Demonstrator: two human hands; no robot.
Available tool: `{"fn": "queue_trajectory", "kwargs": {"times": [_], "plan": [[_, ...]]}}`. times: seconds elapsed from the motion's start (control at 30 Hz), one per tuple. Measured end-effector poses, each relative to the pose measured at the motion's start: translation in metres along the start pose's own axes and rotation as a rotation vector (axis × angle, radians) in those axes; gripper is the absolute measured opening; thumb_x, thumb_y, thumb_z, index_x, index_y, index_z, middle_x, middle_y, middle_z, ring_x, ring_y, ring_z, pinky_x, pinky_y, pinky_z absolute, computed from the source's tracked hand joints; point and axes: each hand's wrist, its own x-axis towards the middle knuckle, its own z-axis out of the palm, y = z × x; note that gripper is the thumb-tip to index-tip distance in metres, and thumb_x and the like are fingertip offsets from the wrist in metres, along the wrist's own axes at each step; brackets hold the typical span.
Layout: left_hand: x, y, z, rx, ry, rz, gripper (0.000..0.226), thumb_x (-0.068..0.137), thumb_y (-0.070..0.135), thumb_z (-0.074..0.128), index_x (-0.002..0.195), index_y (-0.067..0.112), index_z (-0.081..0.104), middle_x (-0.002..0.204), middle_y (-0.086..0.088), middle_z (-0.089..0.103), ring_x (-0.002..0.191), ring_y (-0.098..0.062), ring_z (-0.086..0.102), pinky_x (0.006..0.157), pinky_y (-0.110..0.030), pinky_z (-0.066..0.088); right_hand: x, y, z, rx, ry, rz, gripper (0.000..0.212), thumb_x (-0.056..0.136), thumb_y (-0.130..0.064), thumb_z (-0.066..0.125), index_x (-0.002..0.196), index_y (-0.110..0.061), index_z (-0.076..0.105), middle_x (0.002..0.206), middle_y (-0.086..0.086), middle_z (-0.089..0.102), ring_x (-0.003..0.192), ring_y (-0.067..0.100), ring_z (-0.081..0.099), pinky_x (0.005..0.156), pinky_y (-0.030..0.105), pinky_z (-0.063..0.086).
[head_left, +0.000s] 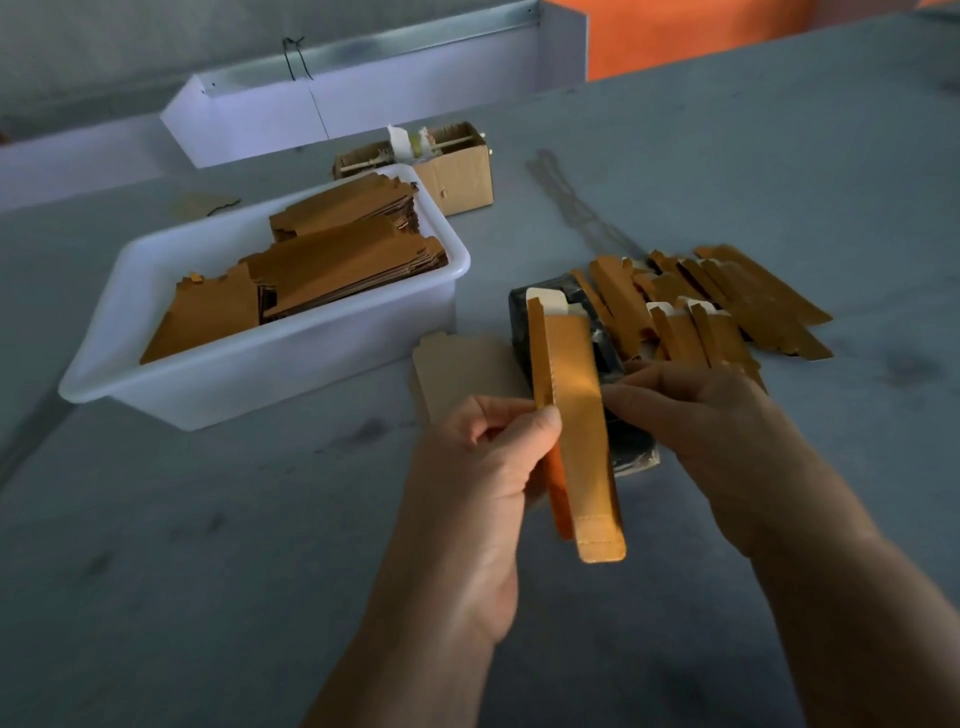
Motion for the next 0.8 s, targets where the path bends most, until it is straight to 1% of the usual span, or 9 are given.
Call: {"fn": "queue_trajectory", "kwargs": {"times": [0.07, 0.2, 0.33, 0.4, 0.5, 0.57, 0.63, 0.7, 0.8], "plan": [[0.0, -0.001, 0.005, 0.002, 0.002, -0.002, 0.006, 0.085, 0.009, 0.064, 0.08, 0.01, 0.062, 0.08, -0.01, 0.07, 0.075, -0.023, 0.065, 0.072, -0.038, 0.052, -0.002, -0.001, 0.0, 0.024, -0.003, 0.003, 0.029, 0.063, -0.045, 0.06, 0.077, -0.021, 0.071, 0.08, -0.005, 0.07, 0.084, 0.016, 0.067, 0.082, 0.041, 0.054], [-0.001, -0.003, 0.009, 0.037, 0.033, 0.037, 0.009, 0.086, 0.011, 0.065, 0.078, 0.013, 0.063, 0.084, -0.012, 0.072, 0.077, -0.024, 0.067, 0.078, -0.043, 0.054, -0.002, -0.002, 0.001, 0.044, 0.001, 0.003, 0.01, 0.079, -0.029, 0.064, 0.079, -0.021, 0.07, 0.083, -0.006, 0.069, 0.083, 0.014, 0.067, 0.08, 0.037, 0.054], [-0.004, -0.006, 0.011, 0.111, 0.06, 0.1, 0.008, 0.086, 0.015, 0.066, 0.079, 0.014, 0.066, 0.081, -0.01, 0.071, 0.073, -0.022, 0.067, 0.073, -0.035, 0.055, -0.005, 0.002, 0.009, 0.106, 0.074, -0.011, 0.01, 0.085, -0.019, 0.062, 0.077, -0.021, 0.068, 0.091, -0.022, 0.061, 0.086, 0.009, 0.064, 0.07, 0.023, 0.049], [-0.004, -0.006, 0.012, 0.119, 0.066, 0.094, 0.007, 0.086, 0.016, 0.066, 0.079, 0.015, 0.066, 0.081, -0.009, 0.071, 0.076, -0.022, 0.068, 0.075, -0.036, 0.056, -0.008, 0.005, 0.011, 0.289, 0.06, 0.03, 0.008, 0.079, -0.023, 0.064, 0.075, -0.018, 0.07, 0.093, -0.017, 0.065, 0.089, 0.008, 0.063, 0.072, 0.023, 0.047], [-0.004, -0.005, 0.011, 0.126, 0.064, 0.081, 0.007, 0.087, 0.014, 0.066, 0.08, 0.013, 0.065, 0.081, -0.009, 0.07, 0.075, -0.023, 0.065, 0.077, -0.042, 0.054, -0.012, 0.004, 0.006, 0.531, 0.013, 0.088, 0.028, 0.068, -0.034, 0.062, 0.082, -0.012, 0.07, 0.095, 0.0, 0.07, 0.093, 0.017, 0.065, 0.084, 0.035, 0.048], [-0.003, -0.004, 0.01, 0.129, 0.051, 0.074, 0.007, 0.087, 0.014, 0.065, 0.081, 0.012, 0.065, 0.082, -0.013, 0.07, 0.073, -0.024, 0.064, 0.076, -0.045, 0.053, -0.016, 0.005, 0.004, 0.485, 0.045, 0.058, 0.018, 0.072, -0.031, 0.065, 0.077, -0.014, 0.07, 0.103, -0.004, 0.068, 0.09, 0.004, 0.065, 0.083, 0.028, 0.047], [-0.003, -0.002, 0.01, 0.125, 0.036, 0.058, 0.007, 0.088, 0.014, 0.064, 0.082, 0.012, 0.065, 0.084, -0.015, 0.071, 0.075, -0.026, 0.065, 0.078, -0.046, 0.053, -0.02, 0.007, 0.006, 0.292, 0.157, 0.013, 0.01, 0.08, -0.024, 0.066, 0.073, -0.017, 0.069, 0.116, -0.015, 0.06, 0.093, -0.009, 0.057, 0.073, 0.015, 0.039], [-0.002, 0.0, 0.008, 0.117, 0.031, 0.041, 0.006, 0.089, 0.014, 0.063, 0.083, 0.012, 0.064, 0.088, -0.016, 0.071, 0.081, -0.031, 0.067, 0.084, -0.05, 0.054, -0.023, 0.01, 0.009, 0.115, 0.271, -0.056, 0.01, 0.082, -0.023, 0.066, 0.072, -0.021, 0.067, 0.123, -0.017, 0.054, 0.1, -0.007, 0.053, 0.068, 0.011, 0.036], [-0.001, 0.004, 0.005, 0.11, 0.011, 0.031, 0.006, 0.09, 0.016, 0.061, 0.087, 0.012, 0.063, 0.096, -0.019, 0.071, 0.094, -0.037, 0.066, 0.091, -0.057, 0.05, -0.027, 0.011, 0.014, -0.087, 0.349, -0.172, 0.014, 0.081, -0.022, 0.066, 0.068, -0.024, 0.062, 0.126, -0.014, 0.051, 0.1, 0.001, 0.056, 0.069, 0.01, 0.039]]}}
